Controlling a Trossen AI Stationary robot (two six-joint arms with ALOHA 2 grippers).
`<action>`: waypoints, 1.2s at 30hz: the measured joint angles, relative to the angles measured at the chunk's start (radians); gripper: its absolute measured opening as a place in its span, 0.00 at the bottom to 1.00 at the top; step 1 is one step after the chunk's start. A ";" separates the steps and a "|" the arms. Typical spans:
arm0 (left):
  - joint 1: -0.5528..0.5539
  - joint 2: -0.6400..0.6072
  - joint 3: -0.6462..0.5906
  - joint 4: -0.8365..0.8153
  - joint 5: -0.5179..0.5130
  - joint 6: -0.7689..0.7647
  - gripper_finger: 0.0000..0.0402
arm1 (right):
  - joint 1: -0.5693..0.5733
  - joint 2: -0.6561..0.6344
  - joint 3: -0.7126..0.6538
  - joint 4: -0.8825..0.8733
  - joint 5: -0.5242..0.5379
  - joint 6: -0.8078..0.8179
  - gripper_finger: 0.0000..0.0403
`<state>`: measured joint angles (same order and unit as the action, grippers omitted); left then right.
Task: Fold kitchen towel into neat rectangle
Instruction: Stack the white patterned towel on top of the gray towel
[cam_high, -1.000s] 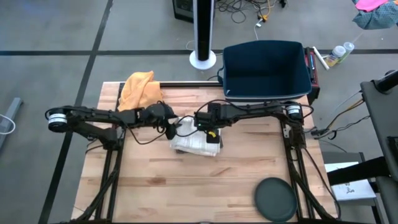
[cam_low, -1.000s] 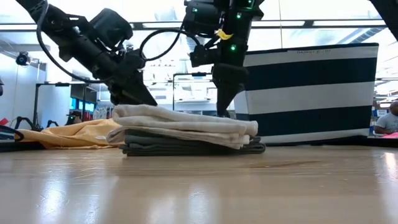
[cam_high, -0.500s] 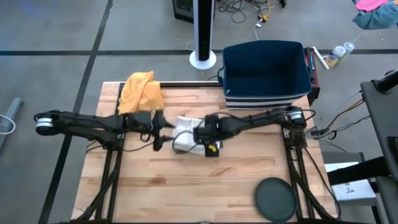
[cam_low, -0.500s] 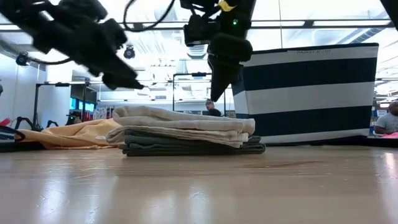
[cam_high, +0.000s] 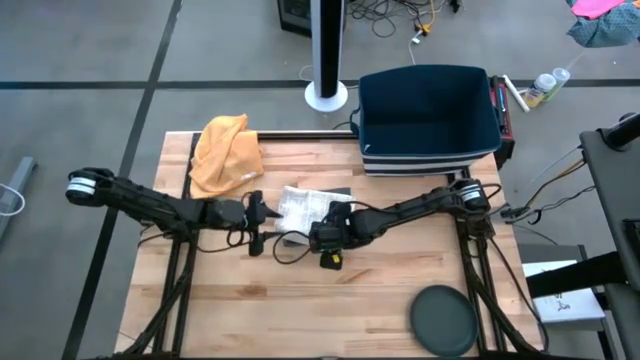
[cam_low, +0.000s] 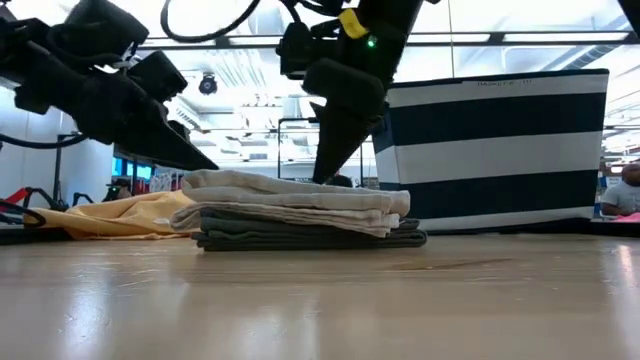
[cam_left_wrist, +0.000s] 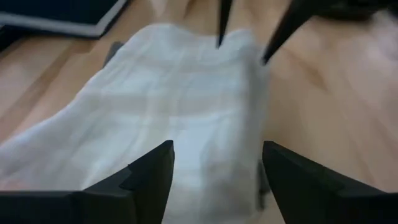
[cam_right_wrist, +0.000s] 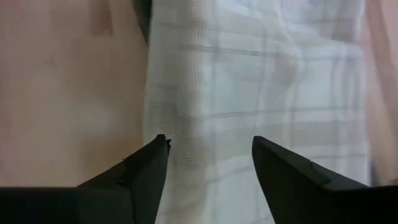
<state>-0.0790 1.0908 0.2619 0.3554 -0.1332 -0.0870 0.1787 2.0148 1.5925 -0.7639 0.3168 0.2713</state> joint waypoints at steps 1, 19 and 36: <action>0.000 0.017 0.000 0.024 0.003 0.000 0.58 | 0.000 0.000 -0.001 -0.012 -0.001 0.011 0.52; -0.016 0.248 0.074 0.090 -0.026 0.135 0.58 | 0.000 -0.001 -0.010 -0.219 -0.138 0.099 0.29; -0.016 0.208 0.197 -0.198 -0.120 0.143 0.41 | 0.000 -0.001 -0.012 -0.214 -0.134 0.105 0.28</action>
<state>-0.0948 1.2984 0.4591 0.1573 -0.2531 0.0561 0.1787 2.0136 1.5806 -0.9778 0.1833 0.3761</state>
